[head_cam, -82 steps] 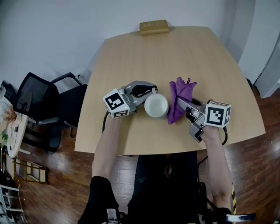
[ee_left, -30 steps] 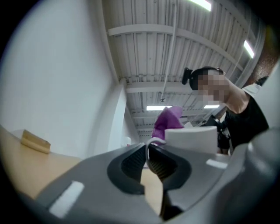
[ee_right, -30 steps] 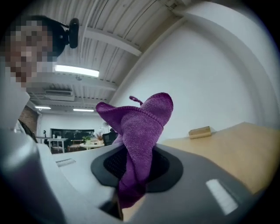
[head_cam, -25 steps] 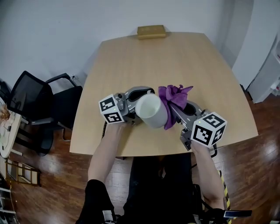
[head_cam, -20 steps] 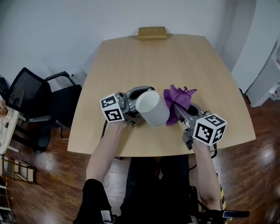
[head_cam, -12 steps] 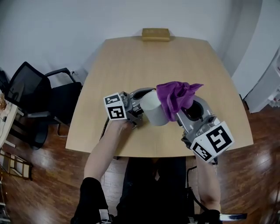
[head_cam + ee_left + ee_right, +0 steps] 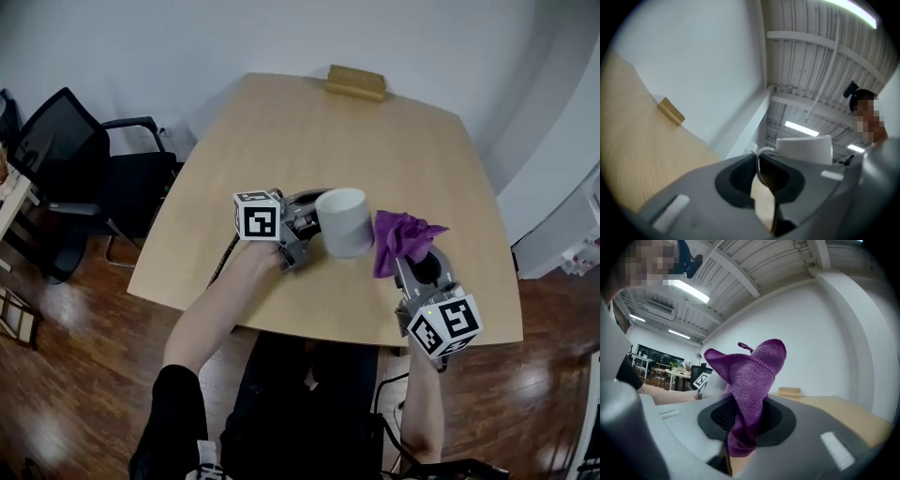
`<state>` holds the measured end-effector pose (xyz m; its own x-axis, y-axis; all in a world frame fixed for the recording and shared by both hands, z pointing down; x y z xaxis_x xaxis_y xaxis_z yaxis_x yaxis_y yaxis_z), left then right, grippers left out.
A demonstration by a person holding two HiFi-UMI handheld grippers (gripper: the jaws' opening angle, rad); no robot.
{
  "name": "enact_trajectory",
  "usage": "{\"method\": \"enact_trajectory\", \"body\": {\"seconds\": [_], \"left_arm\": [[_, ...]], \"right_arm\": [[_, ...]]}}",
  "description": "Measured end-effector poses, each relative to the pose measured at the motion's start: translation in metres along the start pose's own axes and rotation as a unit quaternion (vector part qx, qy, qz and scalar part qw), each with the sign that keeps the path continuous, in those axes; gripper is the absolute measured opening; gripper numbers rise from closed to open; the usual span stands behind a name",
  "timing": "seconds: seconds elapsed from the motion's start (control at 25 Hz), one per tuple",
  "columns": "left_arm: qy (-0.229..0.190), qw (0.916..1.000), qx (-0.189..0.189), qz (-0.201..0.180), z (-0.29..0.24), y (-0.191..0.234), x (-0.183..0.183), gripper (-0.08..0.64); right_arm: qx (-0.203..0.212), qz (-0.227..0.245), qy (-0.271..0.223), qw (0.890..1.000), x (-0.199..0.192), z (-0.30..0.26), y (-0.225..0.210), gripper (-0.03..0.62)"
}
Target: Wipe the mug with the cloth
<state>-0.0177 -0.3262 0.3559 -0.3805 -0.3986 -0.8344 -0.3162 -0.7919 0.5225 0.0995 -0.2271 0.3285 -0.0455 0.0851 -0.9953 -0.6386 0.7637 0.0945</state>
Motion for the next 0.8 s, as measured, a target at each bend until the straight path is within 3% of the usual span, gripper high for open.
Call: {"method": "enact_trajectory", "body": {"seconds": [0.08,0.2,0.28,0.36,0.52,0.68,0.8], "left_arm": [[0.008,0.9999,0.008,-0.012,-0.001,0.001,-0.002,0.048],[0.016,0.9993,0.017,-0.028,-0.003,0.003,-0.008,0.055],[0.017,0.9994,0.018,-0.024,-0.005,0.002,-0.009,0.055],[0.010,0.9998,0.015,-0.003,-0.005,0.002,-0.007,0.055],[-0.004,0.9985,0.029,0.047,0.001,0.018,-0.002,0.060],[0.002,0.9965,0.054,0.064,0.002,0.030,-0.001,0.064],[0.008,0.9947,0.060,0.083,0.002,0.031,-0.004,0.046]], "right_arm": [[0.003,0.053,-0.033,0.998,0.041,0.000,0.007,0.084],[0.022,0.159,-0.047,0.986,0.083,-0.016,0.033,0.086],[0.036,0.210,-0.029,0.977,0.084,-0.035,0.050,0.086],[0.041,0.232,-0.009,0.972,0.070,-0.047,0.060,0.086],[0.027,0.197,0.015,0.980,0.030,-0.044,0.053,0.086],[0.016,0.149,0.065,0.987,-0.023,-0.025,0.021,0.086],[-0.011,0.108,0.053,0.993,-0.015,-0.013,0.003,0.086]]}}
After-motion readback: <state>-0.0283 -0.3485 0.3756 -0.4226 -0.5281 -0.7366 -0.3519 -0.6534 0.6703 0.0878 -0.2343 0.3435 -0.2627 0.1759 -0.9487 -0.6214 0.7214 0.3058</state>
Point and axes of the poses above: the fingertips, and each gripper's own axes: z backward along the fingers, y to its left, x out of its top, the point moved 2 cm from there along z, backward along the fingers, and after that the axes turned 14 degrees about x, right-handed, at the moved point
